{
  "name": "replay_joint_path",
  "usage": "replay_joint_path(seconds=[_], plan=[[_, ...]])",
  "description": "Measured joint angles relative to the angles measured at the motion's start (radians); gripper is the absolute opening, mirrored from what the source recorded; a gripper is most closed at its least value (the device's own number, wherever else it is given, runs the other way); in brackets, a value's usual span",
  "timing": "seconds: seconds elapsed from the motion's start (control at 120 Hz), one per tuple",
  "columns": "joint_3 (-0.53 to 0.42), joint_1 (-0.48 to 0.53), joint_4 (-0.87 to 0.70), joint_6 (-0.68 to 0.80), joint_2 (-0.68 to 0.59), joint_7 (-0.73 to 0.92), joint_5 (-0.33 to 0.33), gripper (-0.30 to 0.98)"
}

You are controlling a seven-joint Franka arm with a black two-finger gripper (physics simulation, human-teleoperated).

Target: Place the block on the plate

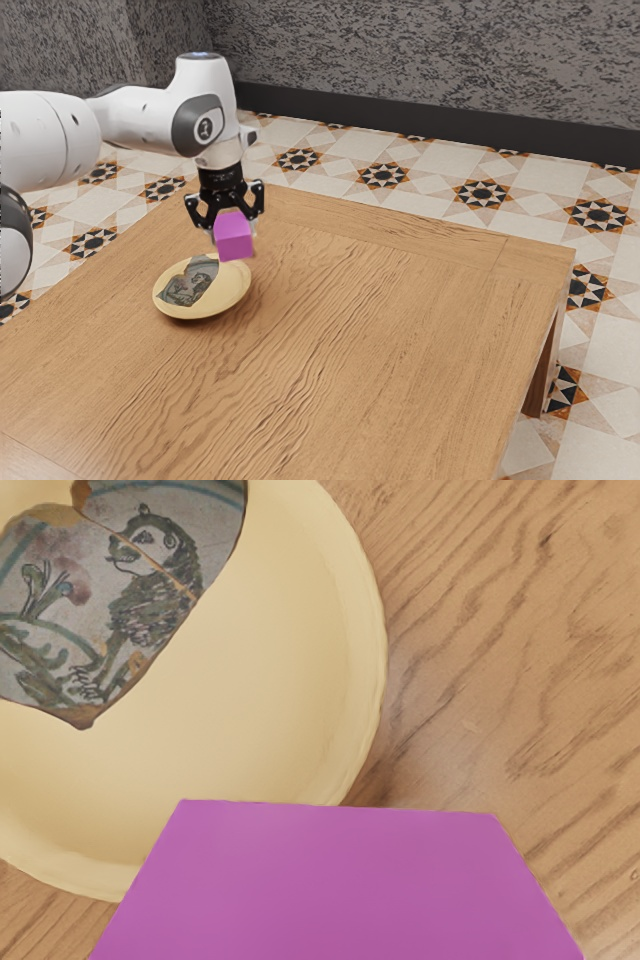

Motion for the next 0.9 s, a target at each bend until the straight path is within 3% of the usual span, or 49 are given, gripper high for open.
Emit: replay_joint_path(seconds=[0.208, 0.692, 0.9], plan=[[0.044, 0.009, 0.045, -0.007, 0.073, 0.004, 0.020, 0.37], [0.042, 0.088, 0.057, 0.017, 0.178, 0.030, 0.003, 0.37], [0.041, 0.088, 0.058, 0.026, 0.179, 0.050, -0.003, 0.46]])
